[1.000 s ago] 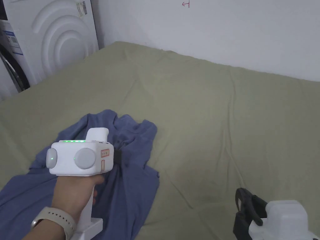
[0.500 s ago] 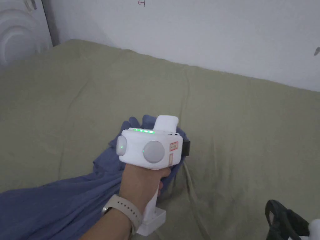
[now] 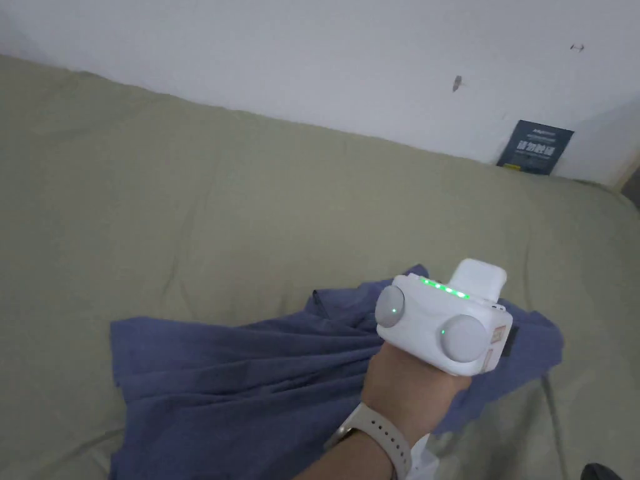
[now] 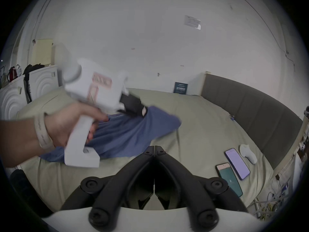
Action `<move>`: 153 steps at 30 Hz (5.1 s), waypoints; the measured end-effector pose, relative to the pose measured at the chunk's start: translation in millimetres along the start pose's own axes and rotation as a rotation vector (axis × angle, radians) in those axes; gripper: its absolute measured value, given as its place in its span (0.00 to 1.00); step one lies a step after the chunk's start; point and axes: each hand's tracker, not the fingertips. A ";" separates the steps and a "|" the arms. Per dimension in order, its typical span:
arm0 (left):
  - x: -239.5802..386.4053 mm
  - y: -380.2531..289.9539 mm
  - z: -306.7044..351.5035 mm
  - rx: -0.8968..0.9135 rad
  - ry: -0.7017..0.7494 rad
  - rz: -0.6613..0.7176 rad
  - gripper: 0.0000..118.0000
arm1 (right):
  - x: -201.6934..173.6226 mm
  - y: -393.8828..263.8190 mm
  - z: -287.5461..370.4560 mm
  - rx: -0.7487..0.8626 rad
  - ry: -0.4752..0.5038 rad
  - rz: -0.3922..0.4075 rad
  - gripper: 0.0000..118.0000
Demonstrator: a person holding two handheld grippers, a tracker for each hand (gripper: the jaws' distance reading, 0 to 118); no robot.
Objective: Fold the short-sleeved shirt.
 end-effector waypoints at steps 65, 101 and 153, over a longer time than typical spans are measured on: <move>-289.0 -68.9 239.4 -0.363 0.576 0.385 0.99 | -62.1 33.4 30.8 -0.069 0.198 -0.029 0.01; -244.8 -102.6 269.1 -0.107 0.321 0.242 0.05 | -77.5 163.4 -301.7 -0.444 0.379 0.428 0.06; -243.1 -65.9 316.3 0.100 0.339 0.326 0.04 | -18.3 244.0 -223.6 -0.310 0.521 -0.272 0.10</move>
